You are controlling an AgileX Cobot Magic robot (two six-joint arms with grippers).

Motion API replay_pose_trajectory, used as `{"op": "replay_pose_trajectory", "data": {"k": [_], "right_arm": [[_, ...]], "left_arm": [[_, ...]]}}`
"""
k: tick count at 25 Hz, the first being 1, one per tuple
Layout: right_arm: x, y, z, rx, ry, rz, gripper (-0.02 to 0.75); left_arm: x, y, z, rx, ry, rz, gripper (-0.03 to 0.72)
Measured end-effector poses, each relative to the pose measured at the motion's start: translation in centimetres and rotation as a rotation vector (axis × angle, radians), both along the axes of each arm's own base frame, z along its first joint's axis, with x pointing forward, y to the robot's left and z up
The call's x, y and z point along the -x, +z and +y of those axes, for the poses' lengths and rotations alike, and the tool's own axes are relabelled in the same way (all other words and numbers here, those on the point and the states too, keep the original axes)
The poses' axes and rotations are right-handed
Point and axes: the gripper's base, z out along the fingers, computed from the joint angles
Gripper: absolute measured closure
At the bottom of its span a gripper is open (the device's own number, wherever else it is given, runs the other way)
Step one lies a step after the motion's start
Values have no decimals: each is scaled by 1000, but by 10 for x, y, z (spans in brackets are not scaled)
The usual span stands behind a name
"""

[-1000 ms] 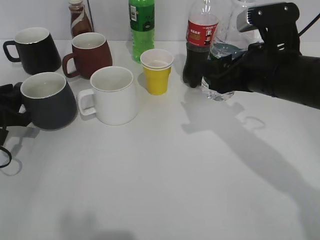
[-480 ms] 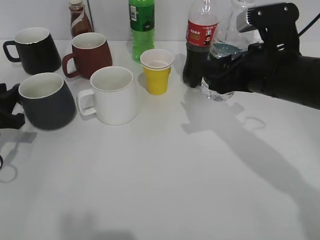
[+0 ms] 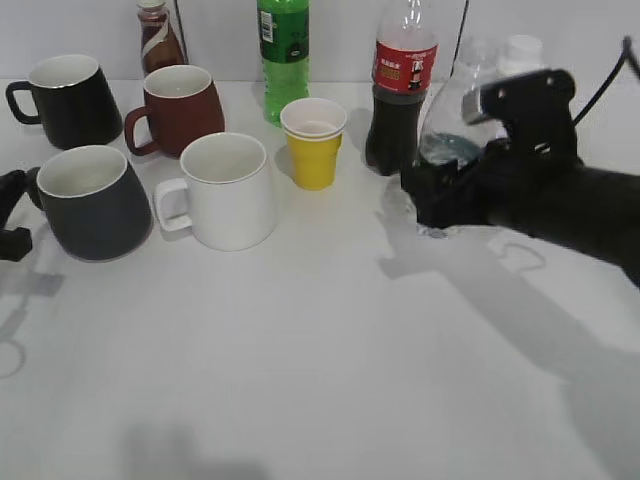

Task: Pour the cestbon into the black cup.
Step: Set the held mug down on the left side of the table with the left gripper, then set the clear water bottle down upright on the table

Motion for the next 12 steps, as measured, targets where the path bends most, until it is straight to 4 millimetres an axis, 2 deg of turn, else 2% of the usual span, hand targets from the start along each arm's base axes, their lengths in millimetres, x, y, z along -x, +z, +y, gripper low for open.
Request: {"op": "replay_pose_trajectory", "data": {"k": [5, 9, 12], "right_arm": [[-2, -22, 1, 47, 21, 14, 269], [-3, -27, 2, 65, 34, -3, 268], [-3, -29, 2, 67, 35, -6, 162]], "left_arm": [[6, 13, 1, -18, 3, 0, 441], [10, 25, 1, -27, 1, -27, 441], [13, 33, 0, -31, -2, -57, 441]]}}
